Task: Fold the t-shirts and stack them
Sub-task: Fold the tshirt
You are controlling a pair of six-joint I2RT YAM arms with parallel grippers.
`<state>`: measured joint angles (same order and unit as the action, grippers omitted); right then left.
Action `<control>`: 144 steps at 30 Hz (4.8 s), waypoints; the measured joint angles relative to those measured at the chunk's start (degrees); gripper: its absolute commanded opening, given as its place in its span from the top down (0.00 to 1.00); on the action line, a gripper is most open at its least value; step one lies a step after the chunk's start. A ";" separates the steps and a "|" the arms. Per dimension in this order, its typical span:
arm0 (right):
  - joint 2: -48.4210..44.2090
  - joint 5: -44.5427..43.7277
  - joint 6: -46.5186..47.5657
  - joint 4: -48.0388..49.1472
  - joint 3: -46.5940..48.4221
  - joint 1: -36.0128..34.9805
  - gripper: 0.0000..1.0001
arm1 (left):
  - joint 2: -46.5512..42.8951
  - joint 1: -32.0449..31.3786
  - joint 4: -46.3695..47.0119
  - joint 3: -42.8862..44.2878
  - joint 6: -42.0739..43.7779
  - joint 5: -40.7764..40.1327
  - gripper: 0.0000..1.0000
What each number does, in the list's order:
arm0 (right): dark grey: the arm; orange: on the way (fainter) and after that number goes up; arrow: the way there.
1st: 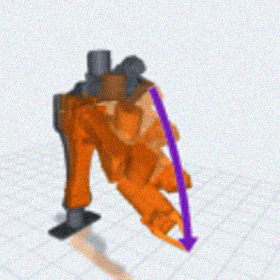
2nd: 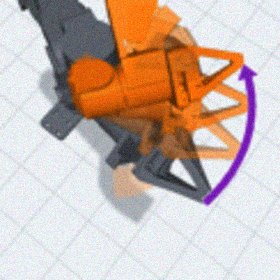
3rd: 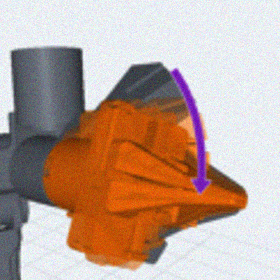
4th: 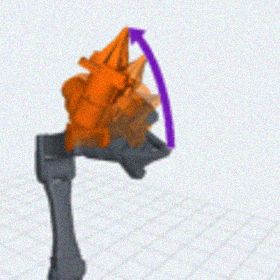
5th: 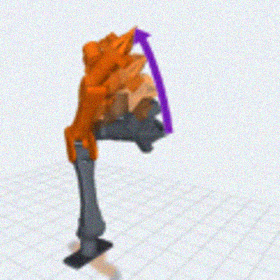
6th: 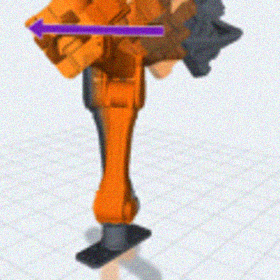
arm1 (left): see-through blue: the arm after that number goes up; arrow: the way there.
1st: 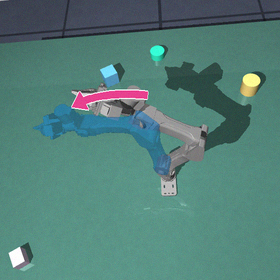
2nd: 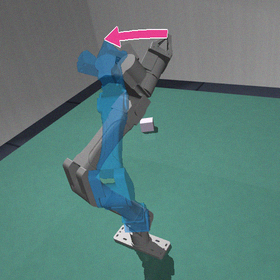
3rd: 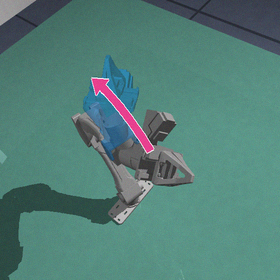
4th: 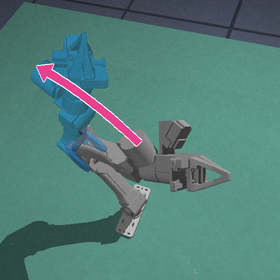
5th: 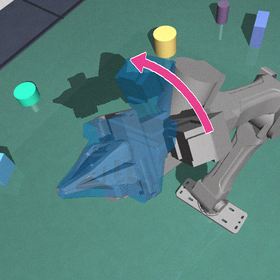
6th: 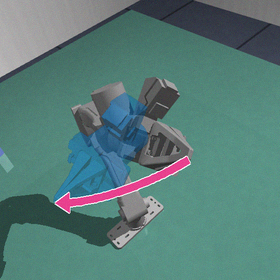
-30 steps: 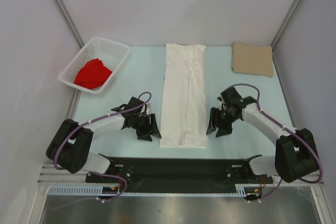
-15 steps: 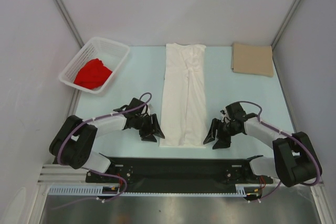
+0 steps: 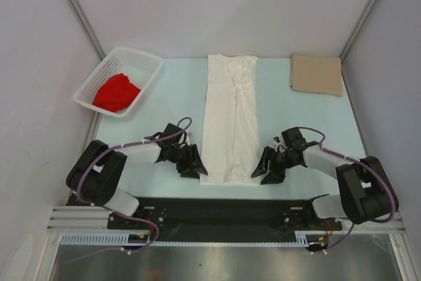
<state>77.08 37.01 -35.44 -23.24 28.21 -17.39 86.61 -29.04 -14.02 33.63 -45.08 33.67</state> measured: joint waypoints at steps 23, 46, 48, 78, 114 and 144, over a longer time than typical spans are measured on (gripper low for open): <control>8.26 3.13 -0.57 5.53 0.42 -1.90 1.00 | 2.43 -0.79 2.47 -2.43 -2.51 3.34 1.00; 4.13 -4.76 5.16 -13.33 16.48 5.25 1.00 | -2.25 -4.09 -17.68 18.25 -0.85 -11.52 1.00; 9.62 -4.76 7.13 -14.05 23.82 6.36 1.00 | 1.88 -2.64 -18.32 24.87 0.50 -12.44 1.00; 53.59 -1.18 14.80 -29.55 78.58 11.32 0.80 | 38.47 10.38 -27.65 67.49 7.61 -7.54 0.86; 49.13 -36.02 12.79 -23.04 74.82 -8.00 0.50 | 38.42 0.39 -18.43 60.48 12.63 -11.06 0.71; 46.23 -30.67 14.49 -27.91 78.88 0.04 0.32 | 30.40 4.52 -20.52 67.84 21.22 -18.10 0.52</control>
<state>123.31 6.35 -20.95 -51.16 107.09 -17.34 117.01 -24.51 -34.54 101.47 -23.86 15.57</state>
